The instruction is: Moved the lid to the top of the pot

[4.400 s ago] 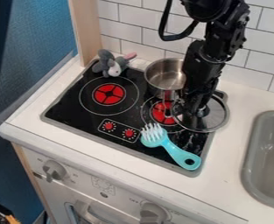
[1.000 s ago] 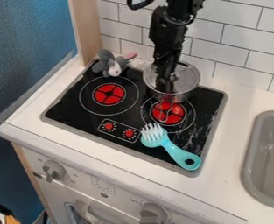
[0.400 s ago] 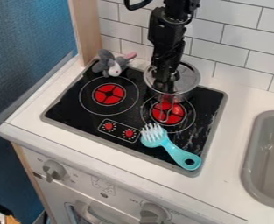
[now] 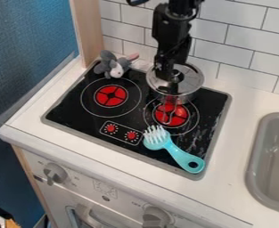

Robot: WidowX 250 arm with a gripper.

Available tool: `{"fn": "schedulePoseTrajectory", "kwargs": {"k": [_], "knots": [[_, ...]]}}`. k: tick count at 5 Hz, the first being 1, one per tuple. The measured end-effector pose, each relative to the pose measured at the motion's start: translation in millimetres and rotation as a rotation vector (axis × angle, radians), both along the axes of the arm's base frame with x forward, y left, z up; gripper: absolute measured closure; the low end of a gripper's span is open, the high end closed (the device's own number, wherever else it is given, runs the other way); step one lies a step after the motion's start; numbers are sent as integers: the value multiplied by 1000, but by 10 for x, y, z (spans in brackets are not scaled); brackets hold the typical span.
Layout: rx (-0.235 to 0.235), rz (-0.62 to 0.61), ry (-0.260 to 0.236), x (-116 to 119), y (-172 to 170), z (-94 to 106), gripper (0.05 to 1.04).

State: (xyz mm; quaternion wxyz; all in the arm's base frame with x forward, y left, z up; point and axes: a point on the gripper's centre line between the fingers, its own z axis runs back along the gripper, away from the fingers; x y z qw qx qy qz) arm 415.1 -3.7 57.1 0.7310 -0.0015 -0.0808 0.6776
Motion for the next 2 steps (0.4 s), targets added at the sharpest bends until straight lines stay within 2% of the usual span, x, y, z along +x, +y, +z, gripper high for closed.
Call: {"fn": "schedulePoseTrajectory", "kwargs": {"k": [1,2], "knots": [[-15,-1,-61,52,-15,261,84],[-21,4,-145,61,24,572,84]]}}
